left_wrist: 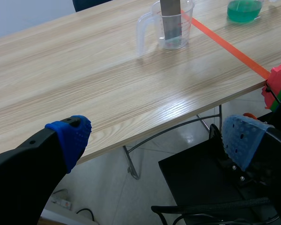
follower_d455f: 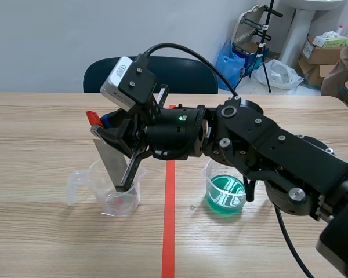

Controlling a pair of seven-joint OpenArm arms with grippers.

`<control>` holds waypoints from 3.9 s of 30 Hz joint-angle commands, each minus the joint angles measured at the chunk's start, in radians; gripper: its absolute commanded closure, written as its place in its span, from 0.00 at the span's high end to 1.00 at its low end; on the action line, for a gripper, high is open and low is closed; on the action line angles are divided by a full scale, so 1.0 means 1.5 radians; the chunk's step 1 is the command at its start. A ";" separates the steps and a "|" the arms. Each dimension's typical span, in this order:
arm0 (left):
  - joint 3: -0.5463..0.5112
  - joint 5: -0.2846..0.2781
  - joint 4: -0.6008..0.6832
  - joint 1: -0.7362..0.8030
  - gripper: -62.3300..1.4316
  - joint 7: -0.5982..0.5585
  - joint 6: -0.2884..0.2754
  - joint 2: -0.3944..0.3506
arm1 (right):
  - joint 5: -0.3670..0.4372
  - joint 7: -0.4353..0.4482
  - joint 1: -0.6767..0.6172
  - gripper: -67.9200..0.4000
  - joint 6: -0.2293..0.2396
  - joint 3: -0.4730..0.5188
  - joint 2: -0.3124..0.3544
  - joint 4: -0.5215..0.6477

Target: Do the redox reaction experiment

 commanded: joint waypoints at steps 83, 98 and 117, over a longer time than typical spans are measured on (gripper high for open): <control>-0.008 -0.004 0.003 0.007 0.96 -0.034 0.000 0.003 | -0.063 0.023 0.010 1.00 0.092 -0.001 -0.004 0.009; -0.008 -0.004 0.003 0.007 0.95 -0.034 0.000 0.003 | -0.063 0.023 0.010 1.00 0.092 -0.001 -0.004 0.009; -0.008 -0.004 0.003 0.007 0.95 -0.034 0.000 0.003 | -0.063 0.023 0.010 1.00 0.092 -0.001 -0.004 0.009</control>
